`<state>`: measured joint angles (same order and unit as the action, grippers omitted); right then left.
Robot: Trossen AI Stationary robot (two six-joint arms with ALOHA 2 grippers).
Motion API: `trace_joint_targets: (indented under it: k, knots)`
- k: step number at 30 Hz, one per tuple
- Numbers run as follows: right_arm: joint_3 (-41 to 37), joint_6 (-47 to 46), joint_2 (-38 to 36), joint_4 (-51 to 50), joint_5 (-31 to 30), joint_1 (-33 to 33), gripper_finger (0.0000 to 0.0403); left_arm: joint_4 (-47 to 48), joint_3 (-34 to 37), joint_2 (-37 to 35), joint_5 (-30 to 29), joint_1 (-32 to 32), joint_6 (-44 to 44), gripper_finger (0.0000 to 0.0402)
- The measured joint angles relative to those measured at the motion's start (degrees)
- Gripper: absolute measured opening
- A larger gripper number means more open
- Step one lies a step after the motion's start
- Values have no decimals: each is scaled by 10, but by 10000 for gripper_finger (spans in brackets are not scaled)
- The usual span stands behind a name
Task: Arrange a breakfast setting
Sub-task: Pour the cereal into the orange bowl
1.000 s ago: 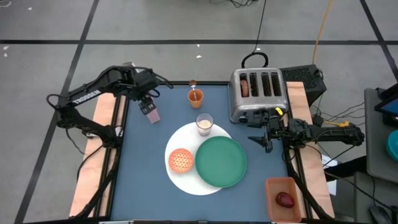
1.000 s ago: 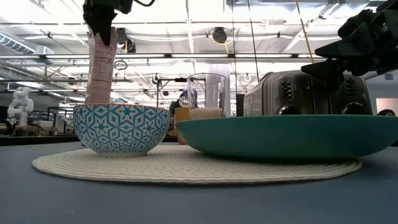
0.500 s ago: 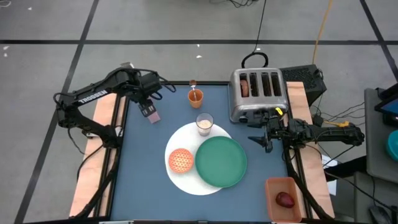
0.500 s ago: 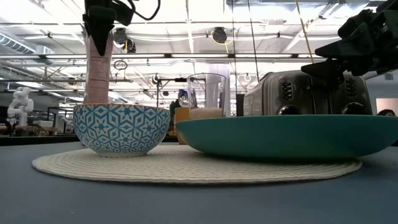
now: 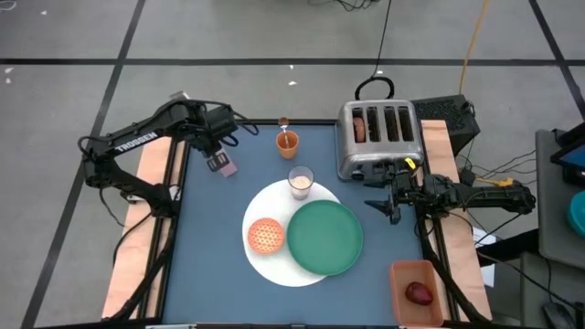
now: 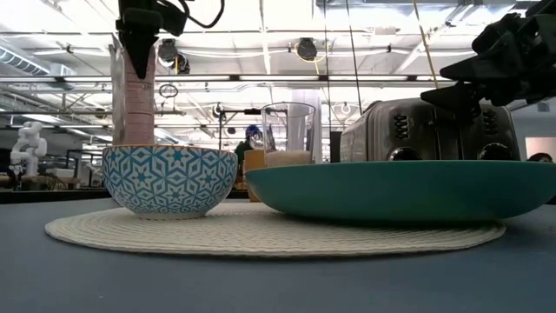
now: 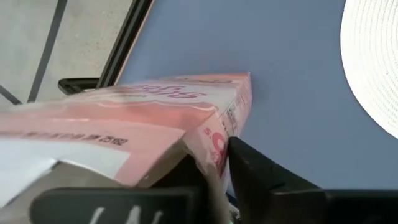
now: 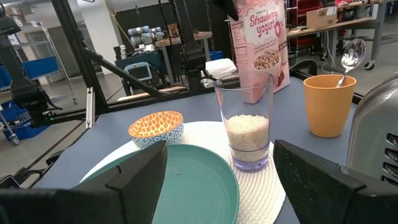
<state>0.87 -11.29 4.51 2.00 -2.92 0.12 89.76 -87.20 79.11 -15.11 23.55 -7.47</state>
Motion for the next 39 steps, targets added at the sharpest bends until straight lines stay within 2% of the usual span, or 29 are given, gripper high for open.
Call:
trace_joint_targets:
  k: [7, 15, 24, 39]
  knots:
    - [0, 0, 0, 0, 0, 0, 286, -1, 0, 0, 0, 0, 0, 8]
    - [0, 0, 0, 0, 0, 0, 286, 1, -25, 0, 0, 0, 1, 3]
    - [0, 0, 0, 0, 0, 0, 286, 2, -95, 0, 7, 0, 25, 2]
    - [0, 0, 0, 0, 0, 0, 286, 4, -226, 0, 70, -21, 57, 1]
